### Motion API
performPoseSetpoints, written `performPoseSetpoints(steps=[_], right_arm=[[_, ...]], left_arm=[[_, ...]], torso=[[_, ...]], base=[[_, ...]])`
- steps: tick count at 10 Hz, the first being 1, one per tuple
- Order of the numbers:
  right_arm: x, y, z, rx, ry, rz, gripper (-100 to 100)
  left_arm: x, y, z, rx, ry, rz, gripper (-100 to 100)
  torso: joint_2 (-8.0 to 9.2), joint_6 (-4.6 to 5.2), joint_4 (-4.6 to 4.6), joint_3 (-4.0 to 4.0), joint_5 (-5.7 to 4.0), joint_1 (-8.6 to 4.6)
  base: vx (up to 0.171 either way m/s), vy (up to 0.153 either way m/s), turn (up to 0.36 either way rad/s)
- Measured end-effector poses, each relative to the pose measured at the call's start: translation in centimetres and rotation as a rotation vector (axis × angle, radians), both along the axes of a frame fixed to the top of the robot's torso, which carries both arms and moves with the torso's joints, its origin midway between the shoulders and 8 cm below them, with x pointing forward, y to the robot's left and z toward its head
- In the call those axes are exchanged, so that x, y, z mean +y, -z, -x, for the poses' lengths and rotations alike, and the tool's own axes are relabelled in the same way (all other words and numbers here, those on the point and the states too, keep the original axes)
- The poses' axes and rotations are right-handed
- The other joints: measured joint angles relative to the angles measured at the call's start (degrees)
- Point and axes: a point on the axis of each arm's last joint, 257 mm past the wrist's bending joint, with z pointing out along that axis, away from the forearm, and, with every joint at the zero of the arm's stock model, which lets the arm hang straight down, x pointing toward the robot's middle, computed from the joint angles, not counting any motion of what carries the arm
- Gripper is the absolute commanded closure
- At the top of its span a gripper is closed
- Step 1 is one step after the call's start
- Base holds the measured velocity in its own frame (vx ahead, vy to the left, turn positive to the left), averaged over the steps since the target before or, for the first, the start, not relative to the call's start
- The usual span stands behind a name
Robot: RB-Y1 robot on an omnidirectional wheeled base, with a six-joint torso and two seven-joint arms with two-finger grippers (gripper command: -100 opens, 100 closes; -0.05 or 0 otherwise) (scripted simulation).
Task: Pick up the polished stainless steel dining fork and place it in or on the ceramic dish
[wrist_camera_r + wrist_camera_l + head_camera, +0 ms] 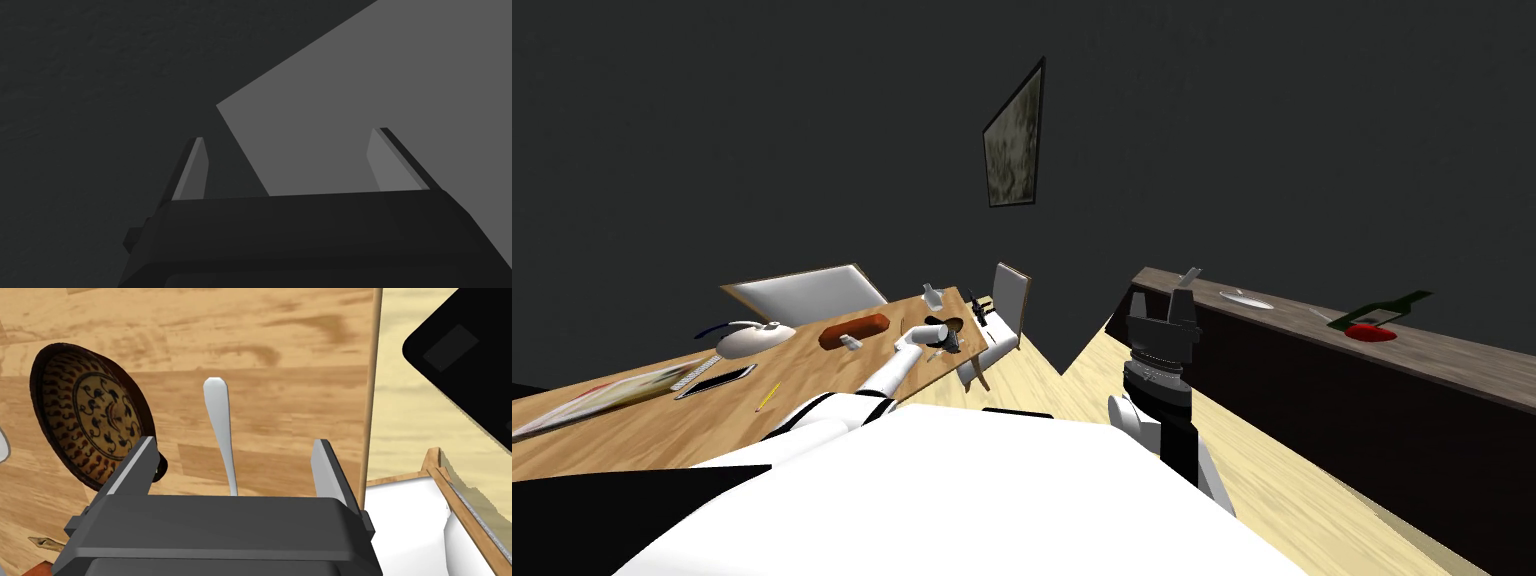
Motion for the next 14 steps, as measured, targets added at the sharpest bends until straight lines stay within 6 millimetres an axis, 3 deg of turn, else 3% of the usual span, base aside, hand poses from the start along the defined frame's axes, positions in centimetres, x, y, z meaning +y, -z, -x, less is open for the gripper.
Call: performPoseSetpoints(steps=[2,12,13,14], right_arm=[[0.0,0.0,0.0,0.0,0.0,0.0,0],[0.0,0.0,0.0,0.0,0.0,0.0,0],[0.0,0.0,0.0,0.0,0.0,0.0,0],[0.0,0.0,0.0,0.0,0.0,0.0,0]], left_arm=[[0.8,1.5,1.8,0.068,-0.034,0.033,-100],[2.5,3.2,9.4,0.328,-0.172,0.182,-100],[2.5,3.2,9.5,0.332,-0.174,0.184,0],[2.5,3.2,9.5,0.332,-0.174,0.184,-100]], torso=[[0.04,0.0,0.0,0.02,-0.01,-0.06],[-0.02,0.0,-0.01,-0.02,0.0,-0.06],[0.1,0.01,0.01,0.04,-0.01,-0.13],[0.22,0.0,0.04,0.11,-0.03,-0.18]], base=[[0.054,0.028,-0.013],[0.061,0.029,-0.013],[0.007,0.003,0.0],[0.021,0.013,0.0]])
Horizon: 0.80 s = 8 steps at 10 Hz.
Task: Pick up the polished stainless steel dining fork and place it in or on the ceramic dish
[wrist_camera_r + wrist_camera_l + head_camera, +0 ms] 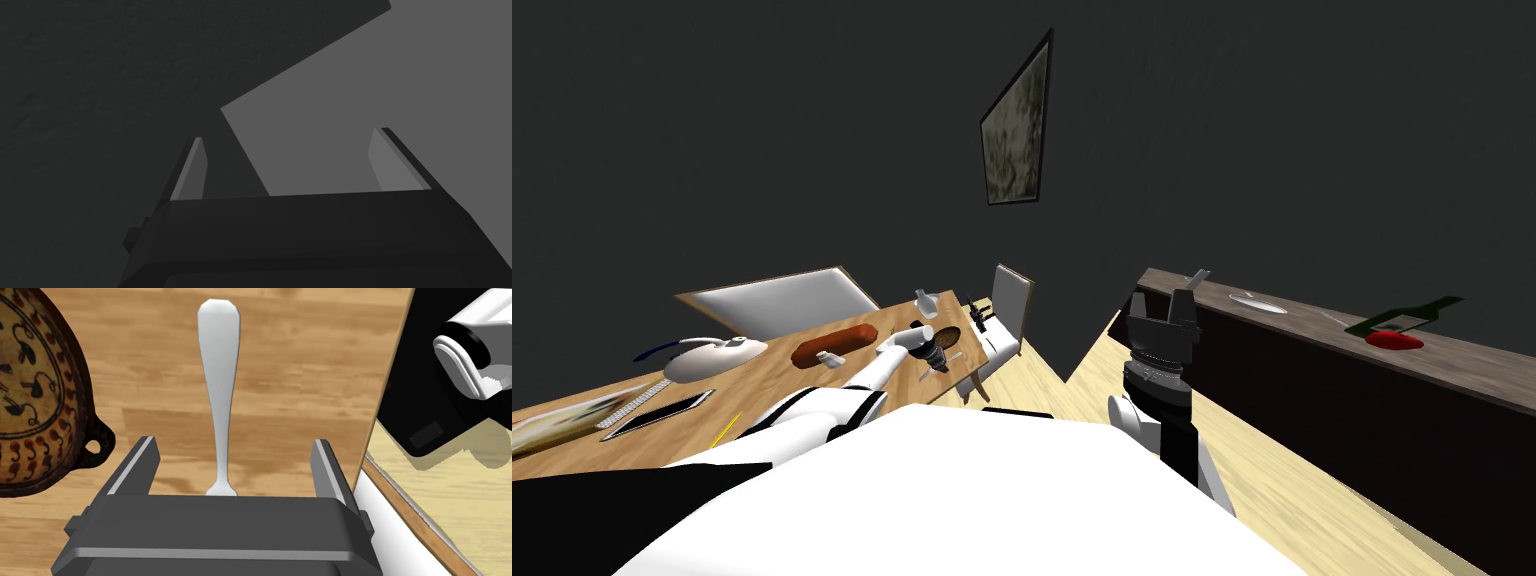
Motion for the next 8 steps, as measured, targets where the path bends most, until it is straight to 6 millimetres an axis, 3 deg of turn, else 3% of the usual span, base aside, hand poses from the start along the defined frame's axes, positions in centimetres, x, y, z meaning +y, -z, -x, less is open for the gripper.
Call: performPoseSetpoints(steps=[3,4,8], right_arm=[[0.0,0.0,0.0,0.0,0.0,0.0,0],[0.0,0.0,0.0,0.0,0.0,0.0,0],[0.0,0.0,0.0,0.0,0.0,0.0,0]], left_arm=[[-0.8,1.9,0.7,-0.001,0.0,0.0,-100],[-0.8,2.0,0.7,-0.003,0.001,-0.001,100],[-0.9,2.0,0.7,-0.003,0.002,-0.001,100]], torso=[[-0.05,0.0,-0.01,-0.02,0.01,0.04],[0.01,0.0,0.0,0.0,0.0,0.01],[0.06,-0.02,0.01,0.03,0.02,-0.01]], base=[[0.029,0.015,-0.001],[0.0,0.0,0.0],[0.0,0.0,0.0]])
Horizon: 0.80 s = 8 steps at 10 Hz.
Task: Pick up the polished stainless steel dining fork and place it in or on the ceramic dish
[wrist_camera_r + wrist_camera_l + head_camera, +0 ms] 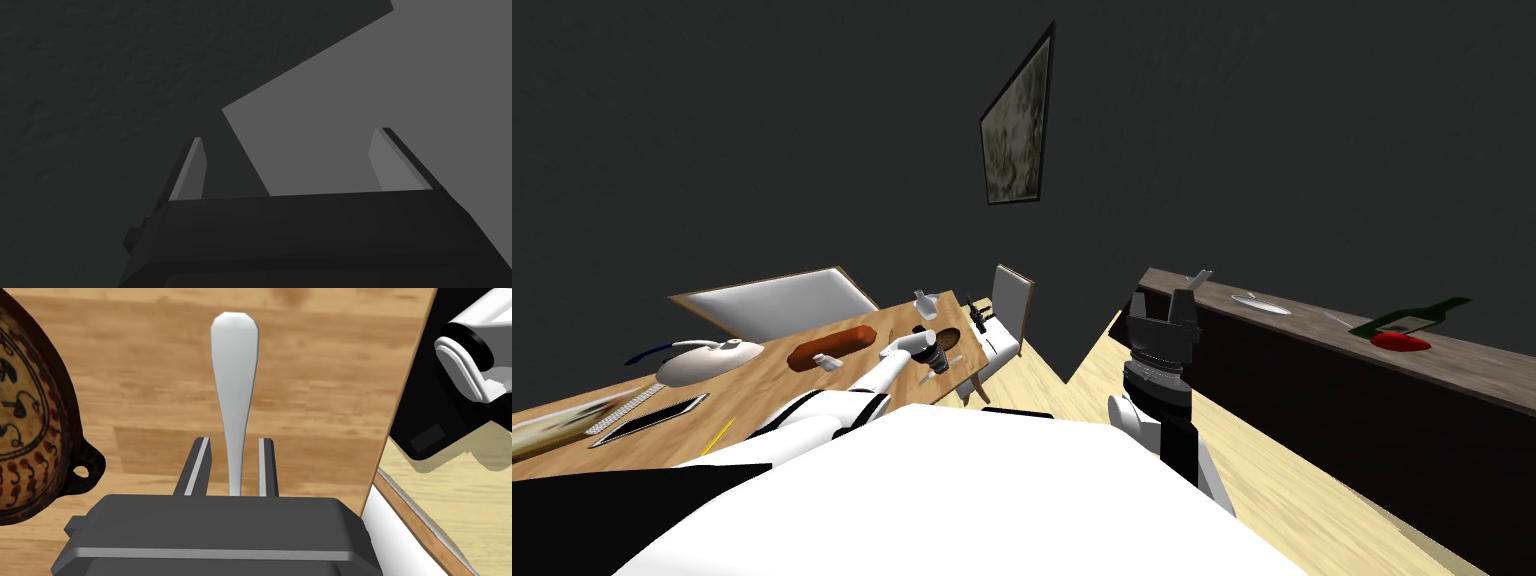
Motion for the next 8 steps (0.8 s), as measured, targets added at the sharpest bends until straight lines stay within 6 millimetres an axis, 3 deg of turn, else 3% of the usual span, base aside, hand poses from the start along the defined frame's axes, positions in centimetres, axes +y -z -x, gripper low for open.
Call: performPoseSetpoints(steps=[1,2,4,5,6,8], right_arm=[[0.0,0.0,0.0,0.0,0.0,0.0,0],[0.0,0.0,0.0,0.0,0.0,0.0,0],[0.0,0.0,0.0,0.0,0.0,0.0,0],[0.0,0.0,0.0,0.0,0.0,0.0,0],[0.0,0.0,0.0,0.0,0.0,0.0,0],[0.0,0.0,0.0,0.0,0.0,0.0,0]], left_arm=[[0.0,0.0,0.0,0.0,0.0,0.0,0],[0.0,0.0,0.0,0.0,0.0,0.0,100],[0.4,-1.3,-0.3,-0.002,0.0,-0.001,100],[0.4,-1.4,-0.3,0.001,-0.001,0.0,0],[0.4,-1.4,-0.3,0.001,-0.001,0.0,100],[2.8,-2.1,0.5,0.006,-0.044,-0.025,100]], torso=[[0.0,0.0,0.0,0.0,0.0,0.0],[0.0,0.0,0.0,0.0,0.0,0.0],[0.15,-0.01,0.05,0.09,-0.04,-0.1],[0.1,0.0,0.03,0.06,-0.02,-0.06],[0.05,0.0,0.02,0.04,-0.02,-0.03],[-0.08,-0.02,0.02,-0.02,-0.14,-0.47]], base=[[0.0,0.0,0.0],[-0.027,-0.016,0.001],[-0.025,-0.015,0.004],[0.0,0.0,0.0],[0.024,-0.079,-0.052],[0.049,-0.138,-0.026]])
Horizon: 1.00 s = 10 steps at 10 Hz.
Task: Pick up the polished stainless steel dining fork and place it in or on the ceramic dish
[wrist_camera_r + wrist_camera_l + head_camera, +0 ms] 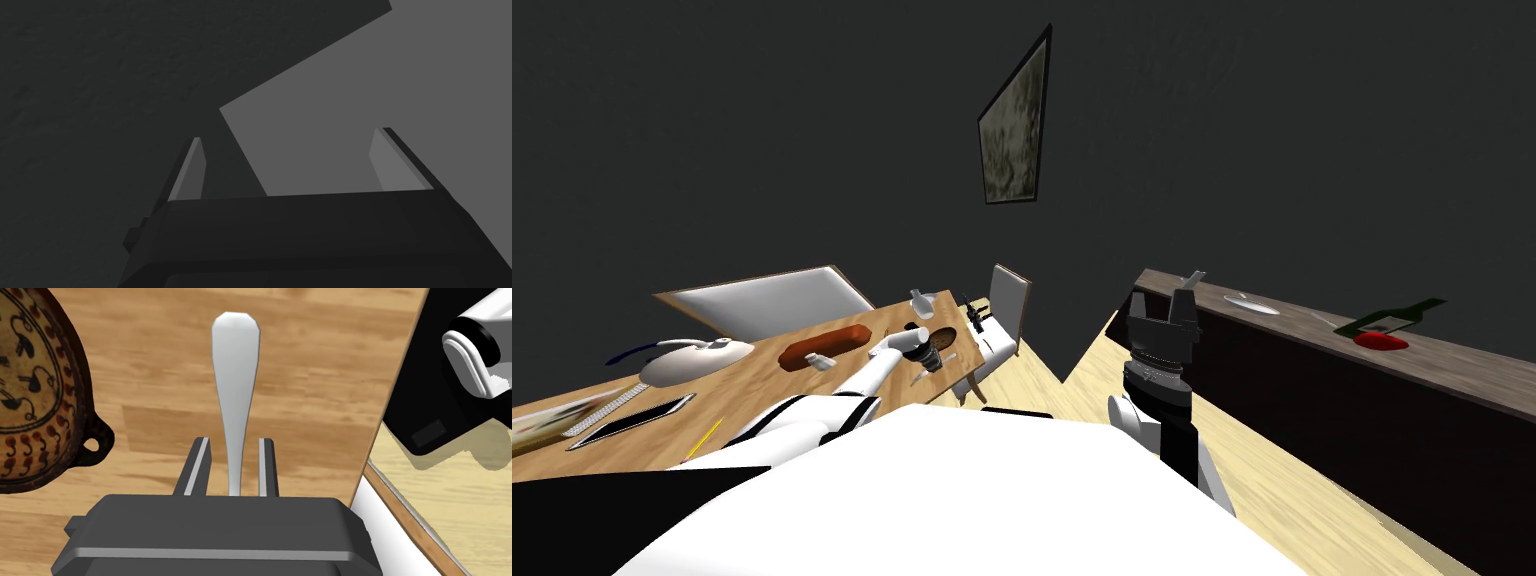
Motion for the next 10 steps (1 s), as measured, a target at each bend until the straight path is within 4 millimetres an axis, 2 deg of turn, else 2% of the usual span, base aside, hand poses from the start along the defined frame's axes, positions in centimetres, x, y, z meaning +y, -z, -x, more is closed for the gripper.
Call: performPoseSetpoints(steps=[2,3,4,6,8,10], right_arm=[[0.0,0.0,0.0,0.0,0.0,0.0,0],[0.0,0.0,0.0,0.0,0.0,0.0,0],[0.0,0.0,0.0,0.0,0.0,0.0,0],[0.0,0.0,0.0,0.0,0.0,0.0,0],[0.0,0.0,0.0,0.0,0.0,0.0,0],[0.0,0.0,0.0,0.0,0.0,0.0,0]], left_arm=[[3.3,-0.6,0.6,0.007,-0.055,-0.026,100],[3.8,-0.8,1.0,0.004,-0.063,-0.033,100],[5.4,-1.2,1.6,0.008,-0.087,-0.045,100],[9.1,-2.9,3.3,0.014,-0.141,-0.094,100],[10.3,-3.0,3.7,0.016,-0.161,-0.106,100],[12.9,-3.7,4.5,0.016,-0.184,-0.137,100]], torso=[[-0.18,-0.02,-0.03,-0.09,-0.05,-0.16],[-0.09,-0.03,-0.02,-0.05,-0.03,0.0],[-0.09,-0.06,0.0,-0.04,-0.06,-0.02],[-0.24,-0.05,0.0,-0.11,-0.15,-0.27],[-0.08,-0.05,0.01,-0.04,-0.05,0.12],[-0.16,-0.06,0.0,-0.07,-0.09,0.08]], base=[[0.067,-0.118,-0.011],[0.058,-0.104,-0.052],[0.072,-0.138,-0.048],[0.112,-0.132,-0.016],[0.057,-0.047,-0.023],[0.066,-0.042,0.008]])
